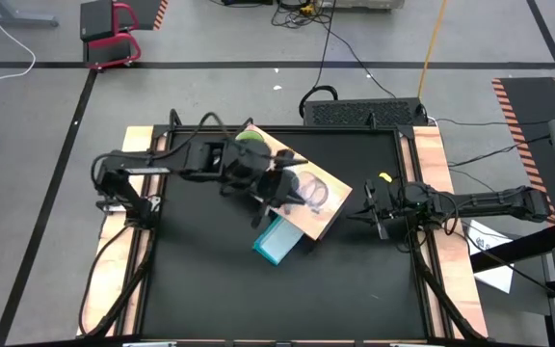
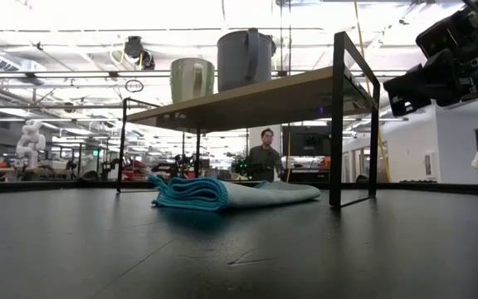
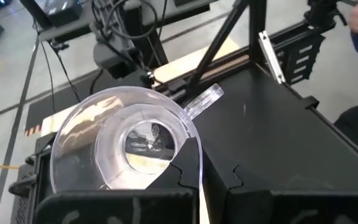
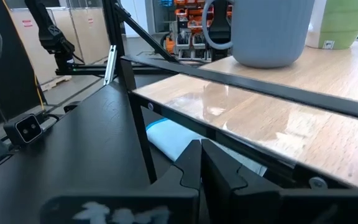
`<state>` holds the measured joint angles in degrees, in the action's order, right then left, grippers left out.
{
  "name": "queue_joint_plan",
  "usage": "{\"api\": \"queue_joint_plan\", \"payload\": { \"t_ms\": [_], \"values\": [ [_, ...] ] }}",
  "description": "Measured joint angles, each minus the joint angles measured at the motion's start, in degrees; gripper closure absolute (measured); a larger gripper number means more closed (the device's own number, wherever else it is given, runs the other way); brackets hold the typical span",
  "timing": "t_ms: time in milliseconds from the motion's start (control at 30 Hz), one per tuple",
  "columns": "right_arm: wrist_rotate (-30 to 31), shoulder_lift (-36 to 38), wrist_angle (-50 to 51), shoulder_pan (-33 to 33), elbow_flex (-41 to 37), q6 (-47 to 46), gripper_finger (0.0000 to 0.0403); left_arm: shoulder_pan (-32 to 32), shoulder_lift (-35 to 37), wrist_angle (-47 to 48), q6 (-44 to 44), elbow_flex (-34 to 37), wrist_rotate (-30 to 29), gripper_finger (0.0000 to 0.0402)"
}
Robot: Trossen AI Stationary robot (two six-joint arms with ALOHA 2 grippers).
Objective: Stack small to large cups/mugs on shelf
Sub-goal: Put the transparent mug on the shelf
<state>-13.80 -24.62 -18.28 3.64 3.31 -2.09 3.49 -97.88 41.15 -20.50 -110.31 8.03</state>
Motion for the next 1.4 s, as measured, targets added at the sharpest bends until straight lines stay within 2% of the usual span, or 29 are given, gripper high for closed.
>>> {"api": "queue_joint_plan", "payload": {
  "t_ms": [267,667,1000,1167,1400],
  "values": [
    [0.01,-0.59,0.17,0.02,0.01,0.09,0.0403,-5.30,-7.58,5.47,-2.31,-7.96,4.49,0.0400],
    [0.02,-0.74,0.08,0.00,0.01,-0.09,0.0403,-10.32,-14.25,13.22,-7.87,-12.33,10.01,0.0400],
    [0.02,-1.18,-0.36,0.01,0.02,-0.22,0.0403,-12.10,-14.56,12.82,-10.87,-13.22,13.57,0.0401],
    [0.02,-1.25,-0.35,0.01,0.00,-0.24,0.0403,-12.09,-15.04,15.97,-13.51,-12.98,16.93,0.0401],
    [0.02,-1.25,-0.35,0.01,0.01,-0.24,0.0403,-11.83,-15.98,18.40,-14.33,-12.88,17.21,0.0401]
  ]
}}
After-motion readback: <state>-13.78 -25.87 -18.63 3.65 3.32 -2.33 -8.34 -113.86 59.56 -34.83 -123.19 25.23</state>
